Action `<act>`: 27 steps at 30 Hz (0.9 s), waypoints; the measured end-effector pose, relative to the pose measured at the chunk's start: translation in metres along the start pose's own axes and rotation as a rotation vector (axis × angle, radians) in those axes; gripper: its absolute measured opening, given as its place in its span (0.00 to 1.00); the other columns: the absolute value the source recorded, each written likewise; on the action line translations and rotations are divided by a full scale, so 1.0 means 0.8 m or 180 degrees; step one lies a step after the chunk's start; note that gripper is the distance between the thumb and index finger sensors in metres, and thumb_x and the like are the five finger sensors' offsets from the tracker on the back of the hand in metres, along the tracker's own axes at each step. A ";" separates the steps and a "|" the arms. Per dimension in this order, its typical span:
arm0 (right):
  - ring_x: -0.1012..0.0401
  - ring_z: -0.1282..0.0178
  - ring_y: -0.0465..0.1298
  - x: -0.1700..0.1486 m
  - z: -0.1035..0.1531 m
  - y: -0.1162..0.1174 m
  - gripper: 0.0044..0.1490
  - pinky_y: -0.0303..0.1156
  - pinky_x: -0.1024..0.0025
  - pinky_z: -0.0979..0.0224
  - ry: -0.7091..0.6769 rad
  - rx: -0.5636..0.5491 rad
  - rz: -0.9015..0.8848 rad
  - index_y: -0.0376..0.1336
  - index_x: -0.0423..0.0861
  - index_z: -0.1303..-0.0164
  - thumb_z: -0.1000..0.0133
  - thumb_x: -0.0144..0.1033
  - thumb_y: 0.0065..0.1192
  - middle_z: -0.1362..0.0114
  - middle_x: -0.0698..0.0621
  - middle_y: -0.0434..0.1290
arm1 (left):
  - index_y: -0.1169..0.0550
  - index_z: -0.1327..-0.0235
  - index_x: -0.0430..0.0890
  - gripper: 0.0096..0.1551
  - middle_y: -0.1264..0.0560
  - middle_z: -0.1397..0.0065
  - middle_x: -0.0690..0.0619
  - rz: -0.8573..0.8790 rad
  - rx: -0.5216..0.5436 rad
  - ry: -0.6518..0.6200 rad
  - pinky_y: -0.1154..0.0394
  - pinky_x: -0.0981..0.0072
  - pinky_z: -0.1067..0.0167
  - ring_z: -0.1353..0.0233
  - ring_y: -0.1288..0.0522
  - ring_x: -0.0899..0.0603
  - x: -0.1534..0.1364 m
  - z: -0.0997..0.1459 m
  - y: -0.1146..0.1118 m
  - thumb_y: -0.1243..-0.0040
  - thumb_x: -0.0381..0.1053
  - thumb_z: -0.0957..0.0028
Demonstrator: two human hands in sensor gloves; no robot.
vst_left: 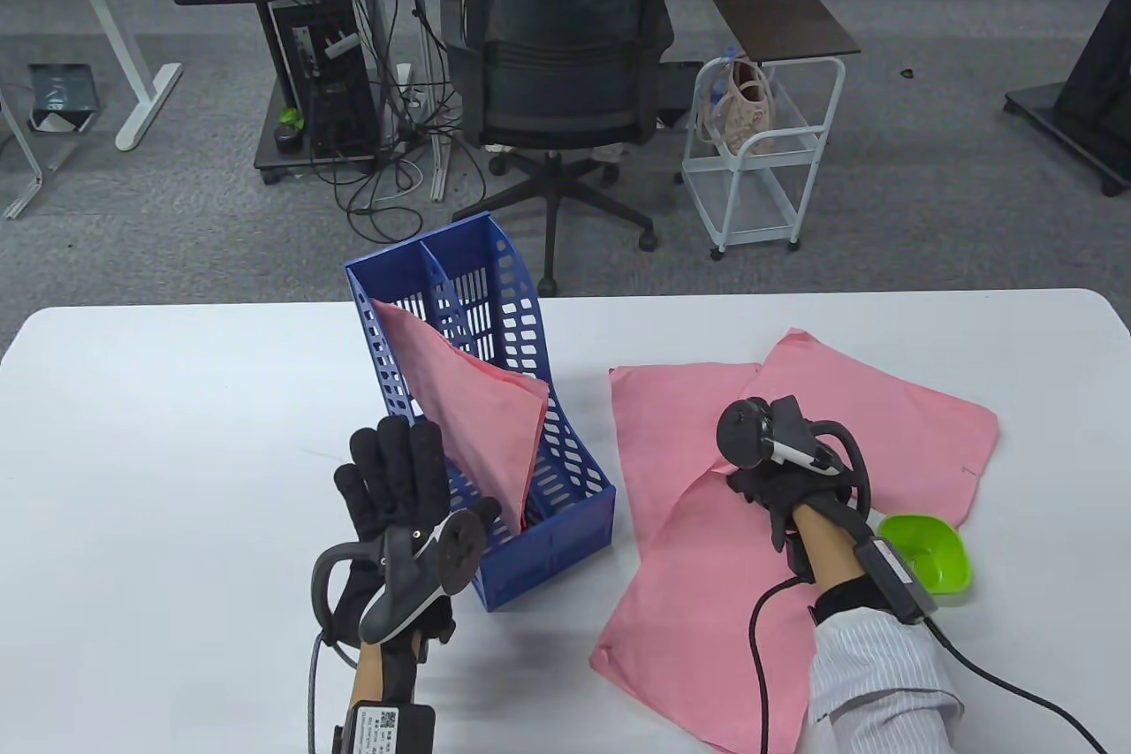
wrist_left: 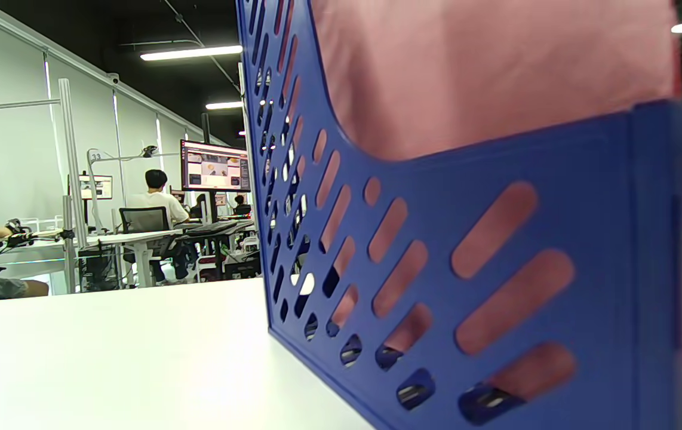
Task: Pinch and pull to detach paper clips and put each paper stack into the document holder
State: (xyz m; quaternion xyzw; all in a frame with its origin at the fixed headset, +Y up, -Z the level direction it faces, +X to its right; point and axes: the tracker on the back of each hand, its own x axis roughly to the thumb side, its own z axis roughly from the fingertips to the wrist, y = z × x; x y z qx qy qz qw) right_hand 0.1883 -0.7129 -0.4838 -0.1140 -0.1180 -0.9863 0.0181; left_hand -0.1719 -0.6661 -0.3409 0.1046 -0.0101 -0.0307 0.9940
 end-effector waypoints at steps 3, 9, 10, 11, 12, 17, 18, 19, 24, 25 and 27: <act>0.30 0.15 0.41 0.004 0.017 -0.025 0.23 0.45 0.35 0.16 -0.0060 -0.0236 0.0058 0.60 0.54 0.35 0.41 0.40 0.59 0.10 0.32 0.39 | 0.70 0.16 0.35 0.59 0.70 0.15 0.31 0.0012 0.0008 -0.0038 0.63 0.27 0.25 0.18 0.69 0.20 0.003 0.001 0.003 0.75 0.71 0.45; 0.32 0.14 0.43 0.009 0.057 -0.070 0.22 0.47 0.37 0.16 -0.0295 -0.0669 -0.0055 0.62 0.55 0.37 0.42 0.41 0.60 0.10 0.34 0.41 | 0.70 0.16 0.35 0.59 0.70 0.15 0.30 0.0064 0.0160 -0.0138 0.63 0.27 0.25 0.19 0.69 0.20 0.013 0.005 0.018 0.74 0.71 0.45; 0.32 0.14 0.44 0.010 0.066 -0.077 0.22 0.47 0.37 0.16 -0.0344 -0.0746 -0.0069 0.62 0.56 0.37 0.42 0.41 0.60 0.10 0.34 0.41 | 0.70 0.16 0.35 0.59 0.70 0.15 0.30 0.0065 0.0203 -0.0172 0.63 0.27 0.25 0.18 0.69 0.20 0.017 0.007 0.023 0.73 0.71 0.45; 0.32 0.14 0.44 0.011 0.075 -0.085 0.22 0.47 0.37 0.16 -0.0398 -0.0817 -0.0085 0.62 0.56 0.37 0.42 0.41 0.59 0.10 0.34 0.41 | 0.69 0.16 0.35 0.59 0.70 0.15 0.30 0.0064 0.0253 -0.0207 0.62 0.27 0.25 0.18 0.68 0.20 0.022 0.008 0.028 0.73 0.71 0.45; 0.32 0.14 0.44 0.012 0.084 -0.092 0.22 0.47 0.37 0.16 -0.0451 -0.0876 -0.0101 0.62 0.56 0.36 0.42 0.42 0.59 0.10 0.34 0.42 | 0.69 0.16 0.35 0.60 0.69 0.15 0.31 0.0062 0.0292 -0.0244 0.62 0.27 0.24 0.18 0.68 0.20 0.027 0.010 0.032 0.72 0.71 0.44; 0.32 0.14 0.45 0.016 0.126 -0.119 0.22 0.48 0.38 0.16 -0.0720 -0.1212 -0.0232 0.63 0.56 0.37 0.41 0.42 0.59 0.10 0.34 0.42 | 0.67 0.14 0.37 0.61 0.68 0.14 0.31 0.0077 0.0390 -0.0490 0.60 0.27 0.23 0.17 0.66 0.20 0.068 0.015 0.060 0.67 0.72 0.44; 0.32 0.14 0.45 0.016 0.133 -0.122 0.22 0.48 0.38 0.16 -0.0773 -0.1265 -0.0267 0.63 0.56 0.37 0.41 0.42 0.58 0.10 0.34 0.42 | 0.66 0.14 0.38 0.61 0.67 0.13 0.32 0.0063 0.0395 -0.0536 0.59 0.28 0.23 0.17 0.66 0.21 0.079 0.016 0.067 0.66 0.72 0.44; 0.32 0.14 0.45 0.018 0.143 -0.126 0.22 0.48 0.38 0.16 -0.0859 -0.1340 -0.0311 0.63 0.56 0.37 0.41 0.42 0.58 0.10 0.34 0.42 | 0.66 0.13 0.38 0.61 0.67 0.13 0.32 0.0040 0.0380 -0.0617 0.58 0.27 0.22 0.16 0.65 0.21 0.091 0.016 0.074 0.65 0.73 0.45; 0.33 0.14 0.47 0.026 0.177 -0.135 0.21 0.50 0.39 0.16 -0.1139 -0.1630 -0.0435 0.63 0.57 0.37 0.41 0.43 0.58 0.10 0.34 0.44 | 0.64 0.12 0.39 0.63 0.61 0.10 0.33 0.0161 0.0308 -0.0964 0.52 0.29 0.20 0.13 0.56 0.23 0.136 0.019 0.095 0.62 0.74 0.46; 0.33 0.14 0.48 0.030 0.186 -0.136 0.21 0.51 0.39 0.16 -0.1258 -0.1718 -0.0482 0.63 0.57 0.37 0.41 0.43 0.58 0.10 0.34 0.44 | 0.63 0.12 0.40 0.63 0.60 0.10 0.34 0.0239 0.0272 -0.1028 0.50 0.30 0.20 0.12 0.55 0.24 0.144 0.020 0.096 0.60 0.74 0.47; 0.34 0.14 0.49 0.034 0.196 -0.136 0.21 0.52 0.39 0.16 -0.1401 -0.1812 -0.0559 0.63 0.58 0.37 0.41 0.43 0.58 0.10 0.34 0.45 | 0.62 0.11 0.39 0.63 0.58 0.10 0.34 0.0322 0.0243 -0.1087 0.47 0.31 0.20 0.12 0.51 0.25 0.151 0.021 0.095 0.58 0.73 0.47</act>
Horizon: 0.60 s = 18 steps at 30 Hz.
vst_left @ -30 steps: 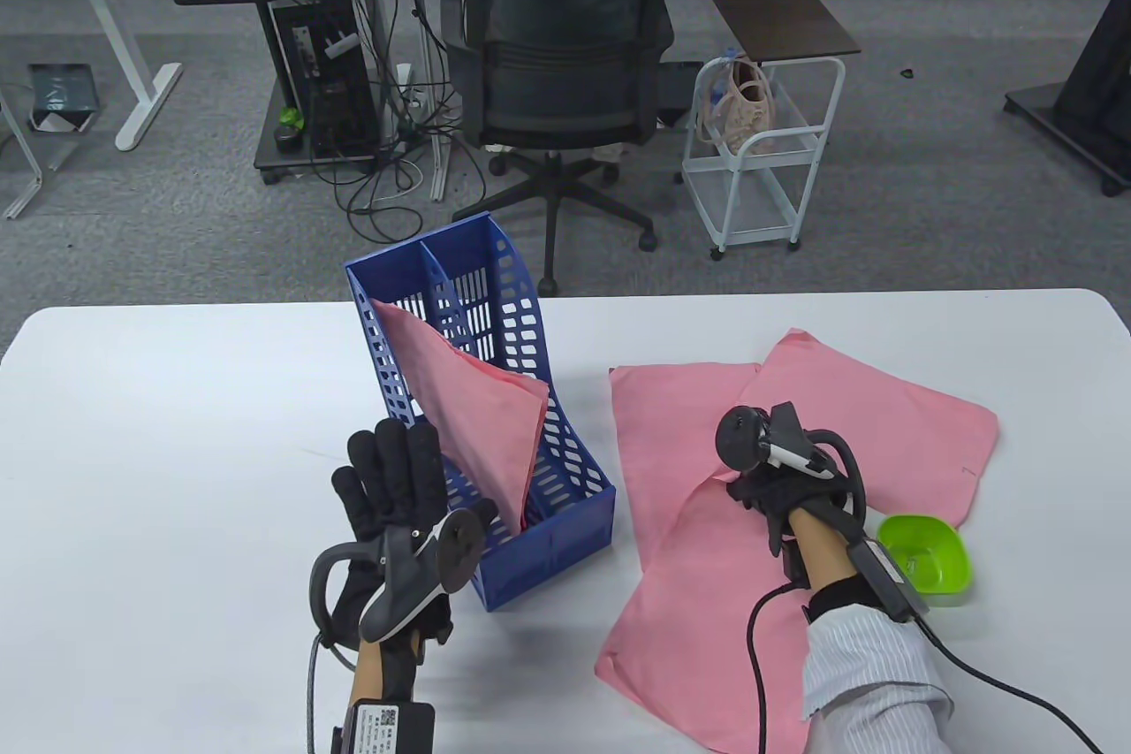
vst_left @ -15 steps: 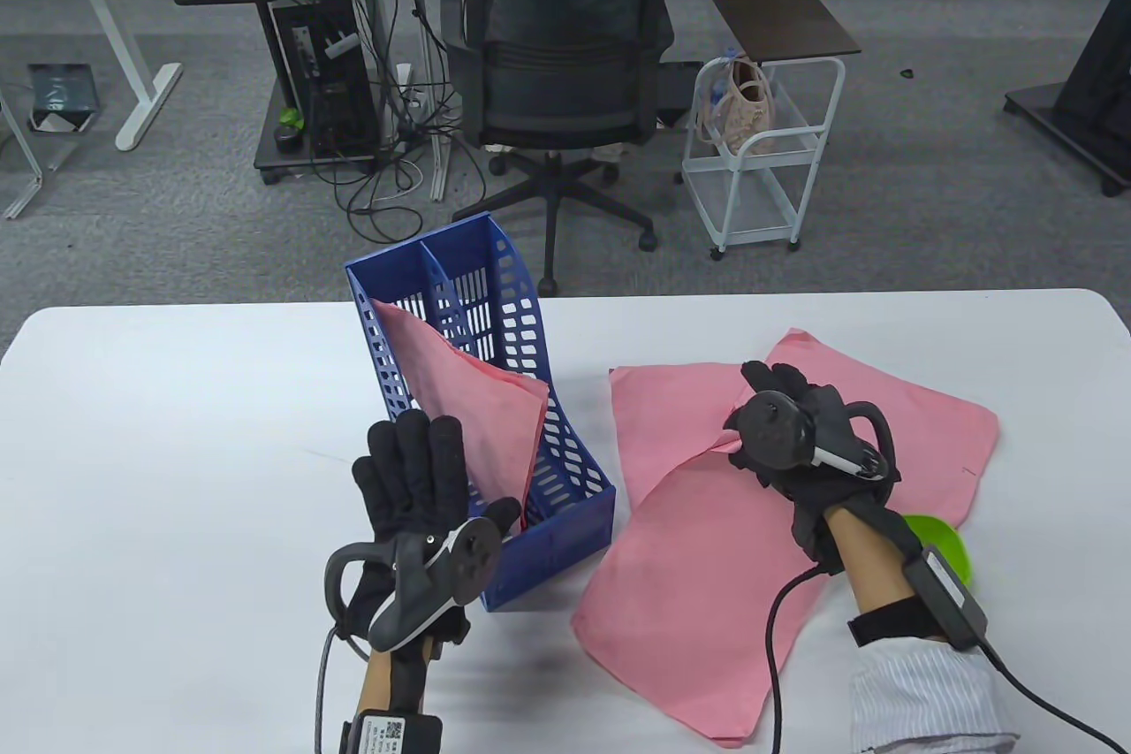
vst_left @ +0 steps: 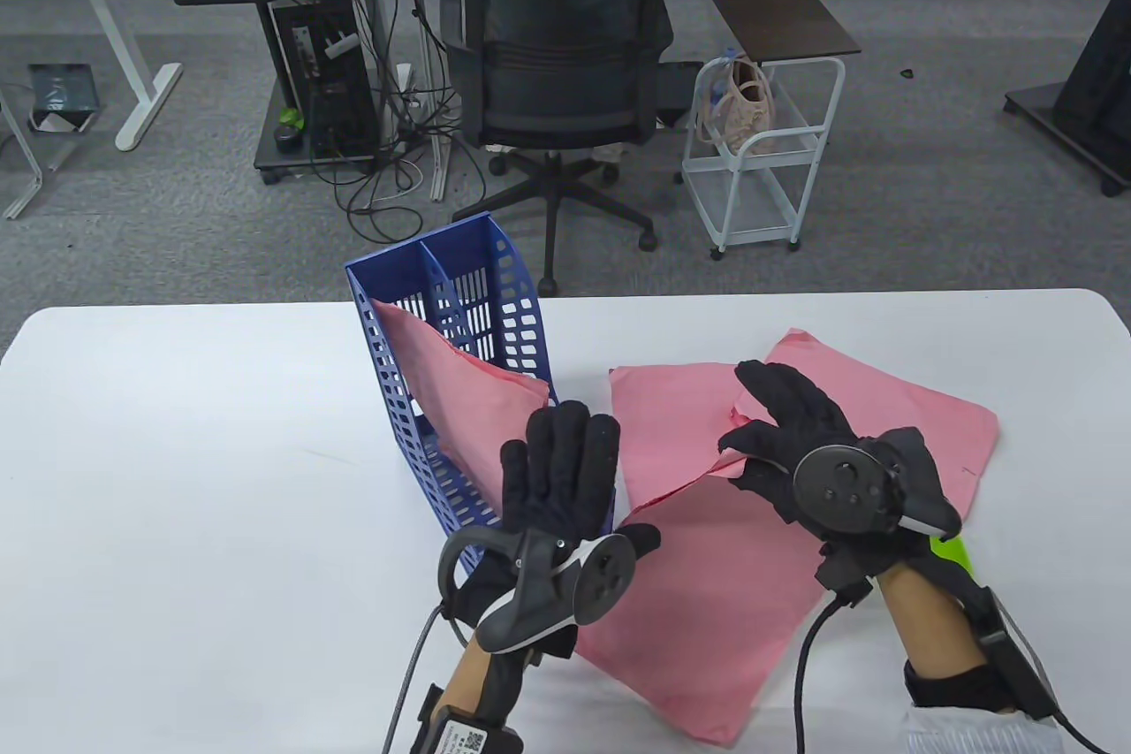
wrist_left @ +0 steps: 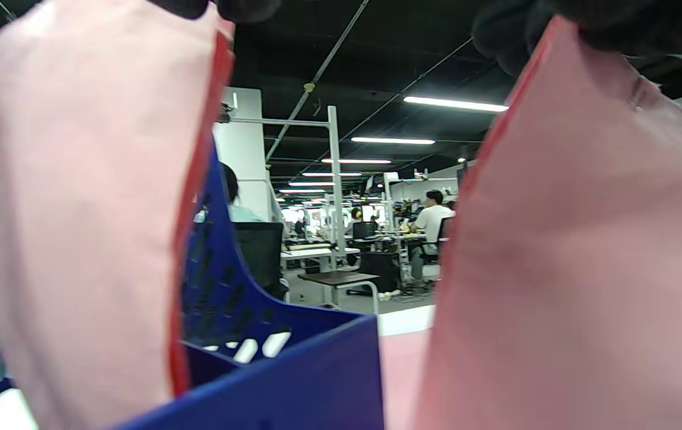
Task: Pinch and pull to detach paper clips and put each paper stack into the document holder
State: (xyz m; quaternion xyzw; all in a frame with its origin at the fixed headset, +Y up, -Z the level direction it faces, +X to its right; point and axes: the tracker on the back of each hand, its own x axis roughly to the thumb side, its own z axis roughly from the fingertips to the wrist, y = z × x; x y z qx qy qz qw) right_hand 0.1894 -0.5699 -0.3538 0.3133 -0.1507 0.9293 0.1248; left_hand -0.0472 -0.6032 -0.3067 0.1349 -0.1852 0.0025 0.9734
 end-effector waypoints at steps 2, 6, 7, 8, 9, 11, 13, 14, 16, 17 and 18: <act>0.34 0.14 0.50 0.010 0.007 -0.002 0.21 0.53 0.40 0.16 -0.0158 -0.0081 -0.0160 0.63 0.58 0.38 0.41 0.44 0.58 0.10 0.35 0.46 | 0.61 0.11 0.39 0.63 0.55 0.10 0.34 0.0072 -0.0005 -0.0036 0.43 0.32 0.20 0.12 0.47 0.26 0.005 0.000 -0.004 0.55 0.72 0.46; 0.36 0.14 0.52 0.024 0.014 0.002 0.20 0.55 0.41 0.16 -0.0396 -0.0168 -0.0417 0.64 0.59 0.38 0.41 0.43 0.58 0.10 0.35 0.48 | 0.56 0.11 0.39 0.60 0.47 0.11 0.36 0.0240 -0.0098 -0.0084 0.33 0.40 0.22 0.16 0.33 0.32 0.005 -0.003 -0.011 0.50 0.68 0.46; 0.36 0.14 0.53 0.026 0.015 0.003 0.20 0.55 0.42 0.17 -0.0431 -0.0188 -0.0461 0.64 0.59 0.38 0.41 0.43 0.57 0.10 0.36 0.48 | 0.53 0.11 0.41 0.58 0.44 0.12 0.38 0.0295 -0.0128 -0.0090 0.31 0.41 0.24 0.17 0.31 0.34 0.004 -0.004 -0.012 0.49 0.67 0.46; 0.36 0.14 0.53 0.029 0.015 0.005 0.20 0.56 0.43 0.17 -0.0480 -0.0223 -0.0535 0.64 0.59 0.38 0.41 0.43 0.57 0.10 0.36 0.49 | 0.49 0.11 0.44 0.54 0.39 0.13 0.41 0.0384 -0.0183 -0.0106 0.28 0.44 0.25 0.19 0.27 0.36 0.003 -0.005 -0.012 0.48 0.66 0.45; 0.37 0.15 0.54 0.031 0.015 0.006 0.20 0.56 0.43 0.17 -0.0497 -0.0237 -0.0567 0.64 0.59 0.38 0.41 0.42 0.57 0.10 0.36 0.50 | 0.43 0.13 0.47 0.50 0.34 0.15 0.43 0.0427 -0.0218 -0.0117 0.27 0.43 0.28 0.23 0.24 0.37 0.003 -0.005 -0.013 0.49 0.67 0.47; 0.38 0.15 0.56 0.036 0.015 0.010 0.20 0.58 0.44 0.17 -0.0597 -0.0276 -0.0728 0.64 0.59 0.38 0.41 0.42 0.56 0.11 0.37 0.51 | 0.36 0.17 0.50 0.41 0.27 0.20 0.47 0.0605 -0.0392 -0.0172 0.22 0.51 0.31 0.28 0.19 0.41 0.002 -0.007 -0.015 0.47 0.63 0.44; 0.39 0.16 0.58 0.041 0.013 0.014 0.20 0.59 0.46 0.18 -0.0669 -0.0290 -0.0874 0.64 0.59 0.38 0.41 0.42 0.56 0.11 0.38 0.53 | 0.31 0.21 0.53 0.35 0.23 0.24 0.48 0.0769 -0.0487 -0.0218 0.21 0.52 0.35 0.33 0.16 0.43 0.001 -0.008 -0.016 0.48 0.62 0.43; 0.39 0.16 0.59 0.042 0.013 0.015 0.20 0.60 0.46 0.18 -0.0684 -0.0293 -0.0918 0.63 0.59 0.38 0.41 0.42 0.56 0.12 0.38 0.54 | 0.30 0.26 0.58 0.34 0.22 0.27 0.48 0.0827 -0.0515 -0.0238 0.22 0.46 0.39 0.36 0.16 0.40 0.000 -0.009 -0.016 0.52 0.66 0.46; 0.41 0.17 0.62 0.044 0.011 0.018 0.20 0.62 0.49 0.19 -0.0710 -0.0281 -0.0986 0.63 0.59 0.38 0.40 0.42 0.56 0.13 0.40 0.57 | 0.26 0.27 0.54 0.30 0.19 0.30 0.49 0.0954 -0.0607 -0.0276 0.18 0.56 0.39 0.39 0.13 0.45 -0.003 -0.009 -0.016 0.47 0.59 0.42; 0.41 0.18 0.63 0.045 0.010 0.018 0.20 0.63 0.49 0.19 -0.0710 -0.0276 -0.0990 0.63 0.59 0.38 0.40 0.42 0.56 0.13 0.40 0.58 | 0.25 0.28 0.53 0.28 0.18 0.32 0.50 0.0985 -0.0627 -0.0283 0.18 0.57 0.40 0.41 0.13 0.46 -0.004 -0.009 -0.016 0.48 0.58 0.41; 0.42 0.19 0.65 0.046 0.009 0.019 0.20 0.64 0.50 0.20 -0.0715 -0.0251 -0.0996 0.63 0.59 0.38 0.40 0.42 0.56 0.14 0.41 0.60 | 0.23 0.31 0.54 0.26 0.17 0.35 0.50 0.1037 -0.0638 -0.0293 0.18 0.58 0.42 0.43 0.13 0.47 -0.005 -0.009 -0.016 0.48 0.57 0.41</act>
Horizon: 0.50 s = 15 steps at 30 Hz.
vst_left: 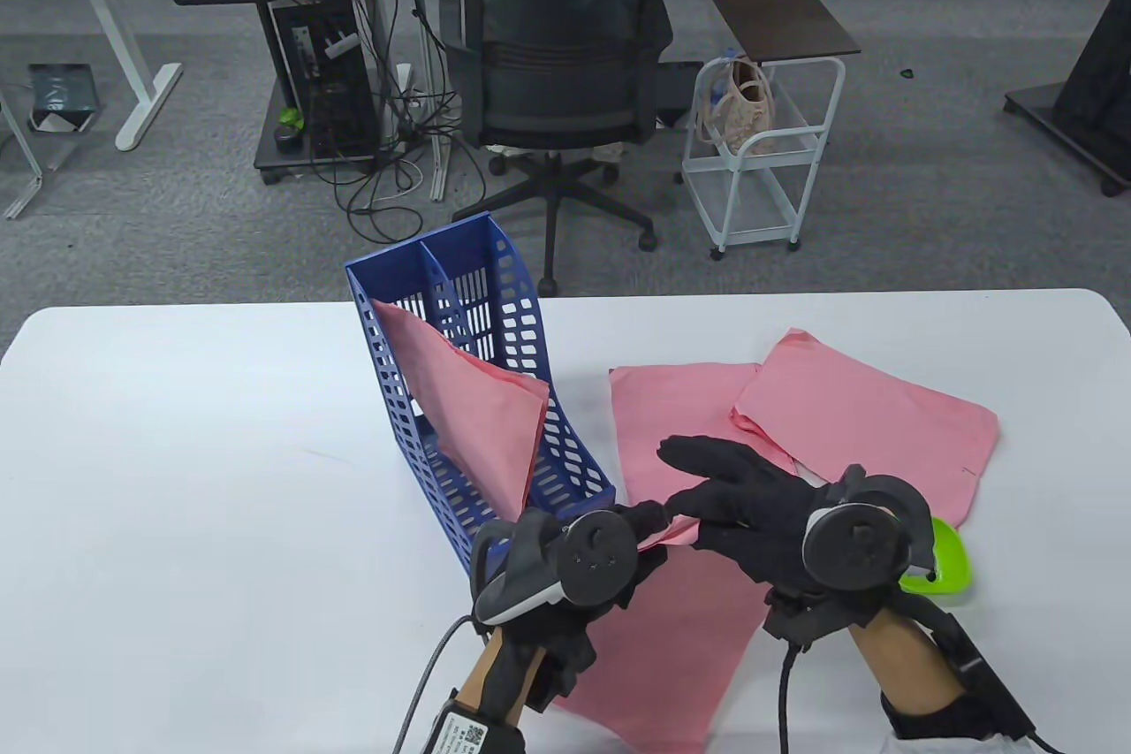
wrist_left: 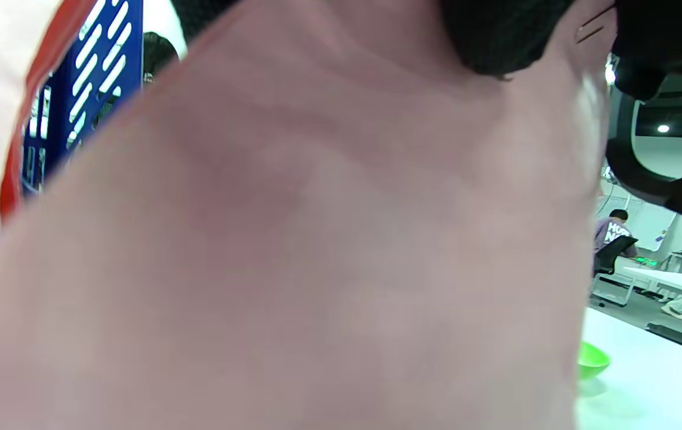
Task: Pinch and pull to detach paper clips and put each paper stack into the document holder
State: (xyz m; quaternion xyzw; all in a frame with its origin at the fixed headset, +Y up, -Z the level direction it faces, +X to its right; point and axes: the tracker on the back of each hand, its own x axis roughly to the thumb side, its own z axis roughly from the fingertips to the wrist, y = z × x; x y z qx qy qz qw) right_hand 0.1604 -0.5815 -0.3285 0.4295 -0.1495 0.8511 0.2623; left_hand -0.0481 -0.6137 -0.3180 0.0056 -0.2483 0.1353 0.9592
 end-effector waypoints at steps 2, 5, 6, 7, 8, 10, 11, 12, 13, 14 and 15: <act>0.44 0.21 0.68 0.000 -0.001 0.001 0.20 0.67 0.53 0.21 0.0016 0.0020 -0.0007 0.63 0.58 0.37 0.40 0.41 0.55 0.16 0.43 0.63 | 0.22 0.33 0.53 0.24 0.15 0.37 0.51 0.0045 -0.0002 -0.0012 0.17 0.59 0.43 0.45 0.12 0.47 -0.002 0.001 0.001 0.48 0.55 0.41; 0.49 0.27 0.74 -0.001 -0.002 0.002 0.23 0.71 0.58 0.26 0.0089 0.0005 0.0003 0.62 0.56 0.33 0.40 0.40 0.56 0.19 0.44 0.67 | 0.21 0.34 0.52 0.24 0.14 0.40 0.51 0.0025 0.0133 -0.0004 0.17 0.60 0.45 0.47 0.12 0.48 -0.004 0.003 0.003 0.48 0.54 0.41; 0.50 0.30 0.77 -0.002 -0.002 0.002 0.24 0.73 0.60 0.29 0.0153 0.0027 0.0052 0.62 0.54 0.32 0.40 0.39 0.57 0.21 0.45 0.69 | 0.21 0.35 0.52 0.24 0.14 0.40 0.52 0.0024 0.0154 -0.0015 0.17 0.61 0.45 0.47 0.12 0.48 -0.005 0.005 0.004 0.48 0.54 0.41; 0.53 0.34 0.79 -0.004 -0.001 0.003 0.24 0.75 0.63 0.31 0.0212 0.0075 0.0120 0.63 0.54 0.32 0.40 0.40 0.58 0.23 0.45 0.70 | 0.21 0.35 0.52 0.24 0.14 0.41 0.52 0.0060 0.0174 -0.0037 0.17 0.60 0.46 0.47 0.12 0.48 -0.005 0.006 0.006 0.48 0.54 0.41; 0.54 0.36 0.80 -0.005 0.000 0.003 0.25 0.75 0.64 0.33 0.0233 0.0097 0.0160 0.63 0.53 0.32 0.40 0.40 0.59 0.24 0.45 0.71 | 0.20 0.35 0.52 0.23 0.14 0.41 0.51 0.0084 0.0173 -0.0048 0.17 0.60 0.46 0.48 0.12 0.48 -0.004 0.007 0.007 0.47 0.54 0.41; 0.55 0.39 0.81 -0.007 0.001 0.004 0.24 0.76 0.66 0.36 0.0285 0.0108 0.0194 0.64 0.53 0.33 0.41 0.41 0.59 0.26 0.45 0.73 | 0.20 0.36 0.52 0.23 0.14 0.41 0.52 0.0002 0.0185 -0.0050 0.17 0.60 0.46 0.47 0.12 0.48 -0.003 0.009 0.008 0.47 0.54 0.42; 0.55 0.40 0.82 -0.007 0.001 0.003 0.24 0.77 0.66 0.37 0.0298 0.0102 0.0200 0.64 0.53 0.34 0.41 0.41 0.60 0.27 0.45 0.74 | 0.20 0.36 0.53 0.23 0.14 0.41 0.52 -0.0015 0.0203 -0.0050 0.17 0.60 0.45 0.47 0.12 0.49 -0.003 0.010 0.008 0.48 0.54 0.42; 0.56 0.41 0.82 -0.007 0.002 0.002 0.24 0.77 0.66 0.37 0.0321 0.0095 0.0219 0.64 0.53 0.34 0.41 0.41 0.60 0.28 0.45 0.74 | 0.20 0.36 0.52 0.23 0.14 0.41 0.52 0.0001 0.0210 -0.0056 0.17 0.60 0.45 0.47 0.12 0.48 -0.003 0.010 0.008 0.48 0.54 0.42; 0.56 0.42 0.82 -0.008 0.003 0.001 0.24 0.77 0.67 0.38 0.0346 0.0102 0.0240 0.65 0.53 0.34 0.41 0.42 0.60 0.28 0.45 0.75 | 0.20 0.36 0.53 0.23 0.14 0.41 0.52 0.0027 0.0214 -0.0062 0.17 0.60 0.45 0.47 0.12 0.48 -0.004 0.010 0.009 0.47 0.54 0.42; 0.56 0.42 0.82 -0.009 0.003 0.000 0.24 0.77 0.67 0.38 0.0362 0.0105 0.0253 0.65 0.52 0.35 0.41 0.42 0.60 0.29 0.45 0.75 | 0.20 0.36 0.52 0.23 0.14 0.41 0.52 0.0035 0.0216 -0.0065 0.17 0.60 0.45 0.47 0.12 0.48 -0.004 0.010 0.009 0.48 0.53 0.42; 0.56 0.43 0.82 -0.010 0.005 -0.001 0.23 0.77 0.67 0.39 0.0393 0.0114 0.0280 0.65 0.53 0.35 0.41 0.42 0.60 0.29 0.45 0.75 | 0.20 0.36 0.52 0.23 0.14 0.41 0.52 0.0043 0.0228 -0.0069 0.17 0.60 0.45 0.47 0.12 0.48 -0.004 0.011 0.010 0.47 0.53 0.42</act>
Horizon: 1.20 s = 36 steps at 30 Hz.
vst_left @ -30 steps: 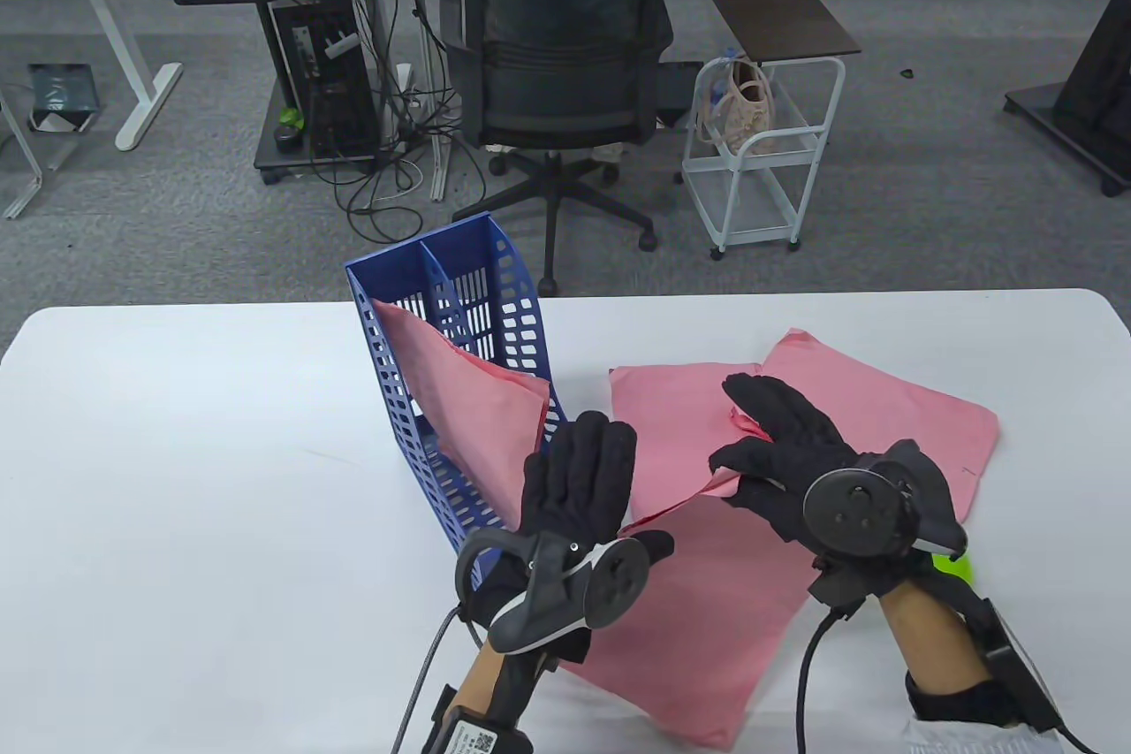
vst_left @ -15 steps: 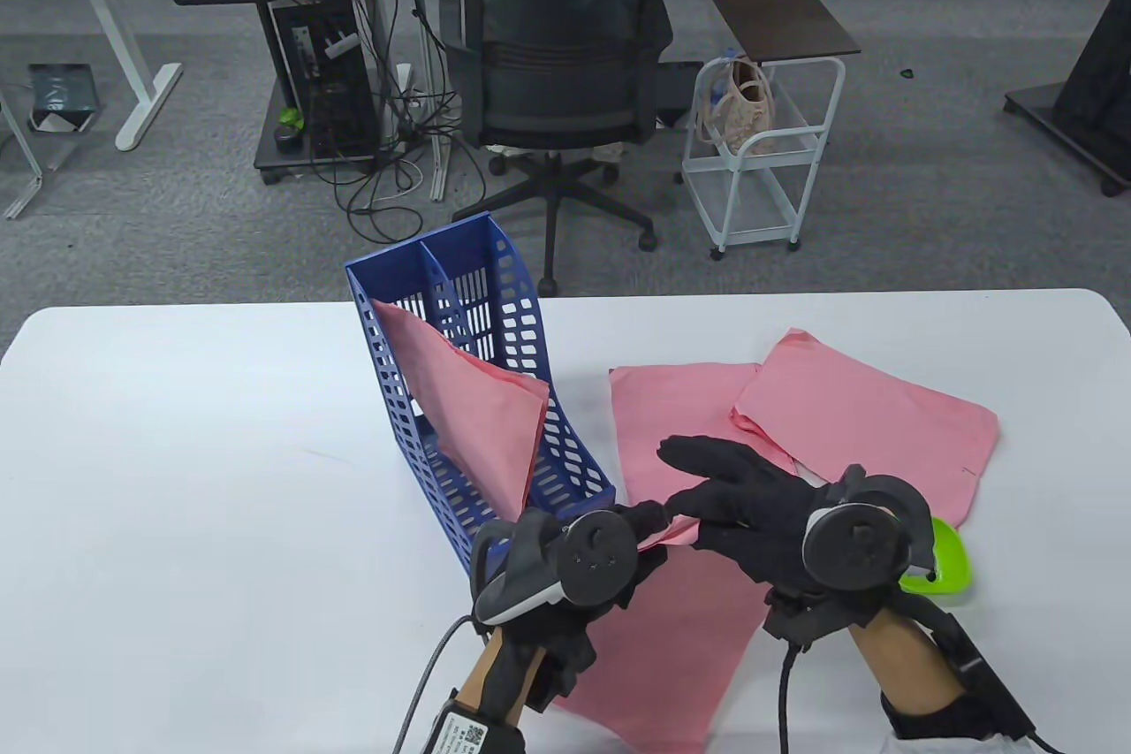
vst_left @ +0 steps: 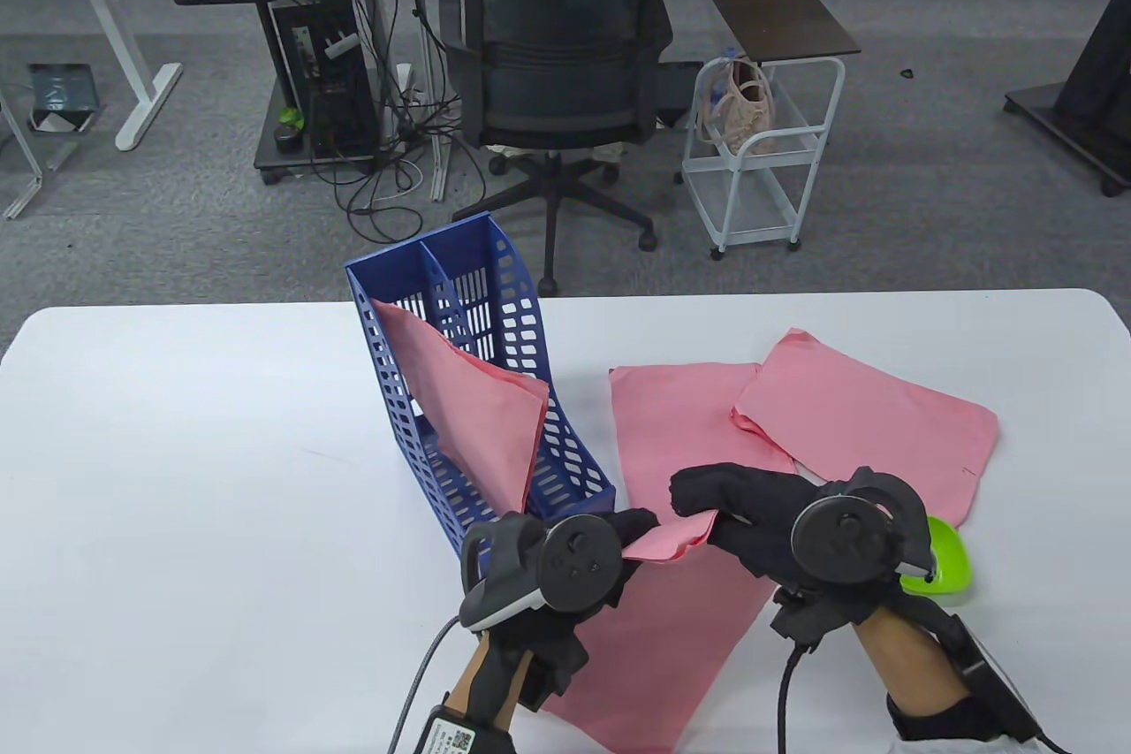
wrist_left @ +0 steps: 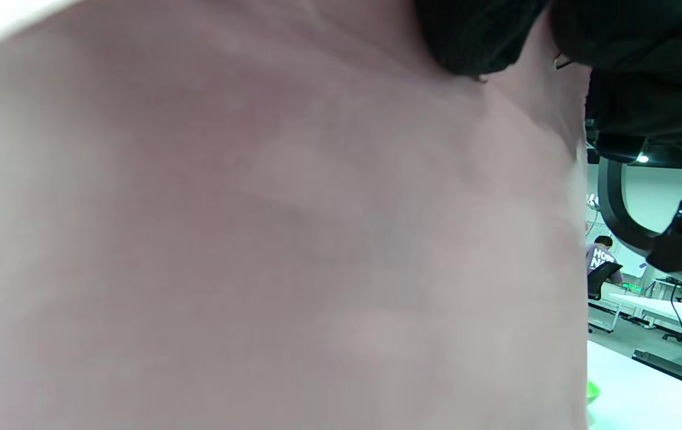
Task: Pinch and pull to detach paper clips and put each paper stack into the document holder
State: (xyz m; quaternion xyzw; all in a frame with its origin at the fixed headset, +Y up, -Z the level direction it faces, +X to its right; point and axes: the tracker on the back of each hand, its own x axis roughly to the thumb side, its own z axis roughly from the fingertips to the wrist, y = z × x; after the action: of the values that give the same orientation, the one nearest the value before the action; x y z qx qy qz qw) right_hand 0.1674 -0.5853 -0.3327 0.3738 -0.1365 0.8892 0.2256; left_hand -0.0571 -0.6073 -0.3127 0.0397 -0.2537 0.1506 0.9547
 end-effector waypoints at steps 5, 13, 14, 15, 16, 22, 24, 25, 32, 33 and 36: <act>0.57 0.46 0.83 -0.007 0.006 -0.002 0.23 0.78 0.68 0.41 0.0091 0.0025 0.0069 0.67 0.52 0.37 0.41 0.45 0.59 0.32 0.46 0.77 | 0.20 0.36 0.52 0.23 0.14 0.41 0.52 -0.0034 0.0046 -0.0011 0.17 0.60 0.45 0.47 0.12 0.48 0.000 0.003 0.005 0.47 0.53 0.42; 0.56 0.47 0.84 -0.010 0.010 -0.005 0.21 0.78 0.67 0.42 0.0070 0.0178 0.0106 0.67 0.52 0.38 0.39 0.45 0.56 0.33 0.46 0.78 | 0.20 0.37 0.53 0.23 0.14 0.42 0.52 0.0067 -0.0075 -0.0045 0.17 0.60 0.46 0.48 0.12 0.49 -0.002 0.002 0.002 0.47 0.54 0.42; 0.56 0.47 0.84 -0.011 0.013 -0.007 0.21 0.78 0.67 0.42 0.0064 0.0193 0.0146 0.68 0.52 0.38 0.39 0.45 0.56 0.33 0.46 0.78 | 0.20 0.37 0.52 0.23 0.14 0.42 0.52 0.0059 -0.0087 -0.0048 0.17 0.61 0.46 0.48 0.12 0.49 -0.002 0.001 0.002 0.47 0.54 0.42; 0.56 0.47 0.84 -0.012 0.014 -0.007 0.21 0.78 0.67 0.42 0.0063 0.0198 0.0151 0.68 0.52 0.38 0.39 0.45 0.56 0.33 0.46 0.78 | 0.20 0.36 0.53 0.23 0.14 0.42 0.52 0.0055 -0.0094 -0.0054 0.17 0.60 0.45 0.48 0.12 0.49 -0.002 0.001 0.002 0.48 0.54 0.42; 0.56 0.47 0.84 -0.013 0.016 -0.009 0.21 0.78 0.67 0.42 0.0075 0.0200 0.0142 0.68 0.52 0.38 0.39 0.45 0.56 0.33 0.46 0.78 | 0.19 0.37 0.53 0.23 0.14 0.42 0.52 0.0052 -0.0109 -0.0065 0.17 0.61 0.46 0.48 0.12 0.49 -0.001 0.001 0.002 0.47 0.54 0.42; 0.56 0.47 0.84 -0.023 0.027 -0.018 0.21 0.78 0.67 0.42 0.0160 0.0193 0.0101 0.69 0.53 0.39 0.39 0.45 0.56 0.33 0.47 0.78 | 0.19 0.37 0.53 0.23 0.13 0.43 0.53 0.0063 -0.0147 -0.0093 0.16 0.61 0.46 0.49 0.11 0.49 0.001 0.000 0.001 0.47 0.54 0.43; 0.56 0.47 0.84 -0.030 0.033 -0.024 0.21 0.78 0.67 0.42 0.0242 0.0115 0.0091 0.69 0.53 0.39 0.39 0.45 0.56 0.33 0.47 0.78 | 0.20 0.36 0.53 0.23 0.14 0.42 0.53 0.0065 -0.0157 -0.0077 0.17 0.61 0.46 0.48 0.12 0.49 0.000 0.000 0.001 0.47 0.53 0.42; 0.56 0.47 0.84 -0.033 0.035 -0.027 0.21 0.78 0.67 0.42 0.0297 0.0057 0.0093 0.69 0.53 0.39 0.39 0.45 0.56 0.33 0.47 0.78 | 0.20 0.36 0.53 0.23 0.14 0.42 0.53 0.0060 -0.0140 -0.0046 0.17 0.61 0.46 0.48 0.12 0.49 -0.002 0.001 0.002 0.47 0.53 0.42; 0.52 0.44 0.81 -0.082 0.073 -0.053 0.23 0.75 0.62 0.39 0.1076 -0.0092 0.0793 0.66 0.48 0.34 0.37 0.39 0.51 0.30 0.41 0.75 | 0.21 0.35 0.51 0.24 0.14 0.43 0.52 0.0075 0.0184 0.0173 0.16 0.62 0.48 0.50 0.11 0.50 -0.023 0.011 0.018 0.48 0.53 0.42; 0.51 0.43 0.81 -0.097 0.082 -0.057 0.23 0.75 0.61 0.38 0.1275 -0.0073 0.1010 0.65 0.47 0.34 0.37 0.38 0.50 0.29 0.41 0.74 | 0.21 0.35 0.50 0.24 0.14 0.43 0.52 0.0117 0.0267 0.0202 0.16 0.64 0.48 0.50 0.11 0.50 -0.026 0.013 0.022 0.47 0.52 0.41; 0.49 0.41 0.80 -0.146 0.115 -0.056 0.23 0.74 0.59 0.37 0.1893 0.0045 0.1345 0.64 0.46 0.33 0.36 0.37 0.49 0.28 0.40 0.73 | 0.21 0.35 0.49 0.24 0.14 0.43 0.51 0.0221 0.0457 0.0232 0.15 0.64 0.50 0.52 0.11 0.50 -0.030 0.018 0.029 0.48 0.52 0.41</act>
State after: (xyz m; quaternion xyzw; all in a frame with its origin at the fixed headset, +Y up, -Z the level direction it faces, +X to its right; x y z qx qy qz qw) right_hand 0.3179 -0.6195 -0.3512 0.0639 -0.1330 0.9870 0.0641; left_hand -0.0911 -0.5943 -0.3121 0.0937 -0.2085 0.2027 0.9522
